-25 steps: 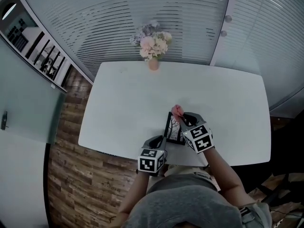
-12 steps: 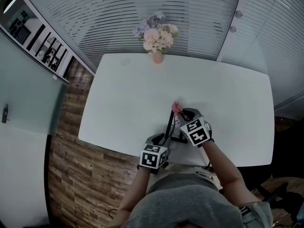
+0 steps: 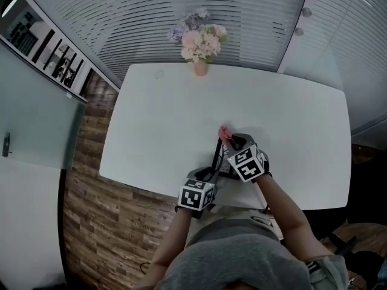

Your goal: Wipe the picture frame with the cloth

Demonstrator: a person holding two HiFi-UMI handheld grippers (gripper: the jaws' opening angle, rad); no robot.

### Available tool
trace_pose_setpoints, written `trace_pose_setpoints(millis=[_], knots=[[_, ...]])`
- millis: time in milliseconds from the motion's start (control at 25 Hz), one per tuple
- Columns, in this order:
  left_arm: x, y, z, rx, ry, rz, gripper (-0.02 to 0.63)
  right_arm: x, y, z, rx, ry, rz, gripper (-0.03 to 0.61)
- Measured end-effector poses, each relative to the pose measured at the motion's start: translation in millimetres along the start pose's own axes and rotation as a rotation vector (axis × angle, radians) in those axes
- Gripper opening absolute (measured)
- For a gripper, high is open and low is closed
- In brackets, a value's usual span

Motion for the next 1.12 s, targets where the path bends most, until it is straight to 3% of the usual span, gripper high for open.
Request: trace_pose_setpoints(millis=[360,1120], knots=[[-0.6,2.9,1.3,-0.027,-0.026,0.028,0.097,-4.2,0.8,6.9,0.017,-0.013,0.017,0.041],[-0.5,0.9,0.8,-0.013,-0.022,0.001,0.097,-19.1,-6.2,47.0,0.095,-0.054,0.077,0.041]])
Point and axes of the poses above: the fingertips, and each gripper's own axes: y forward along the fingers, z to its left, x out of its top, the point moved 1 cm from there along -y, backward along the fingers, and after that the axes turned 15 degrees about x, right-handed, at the moved point
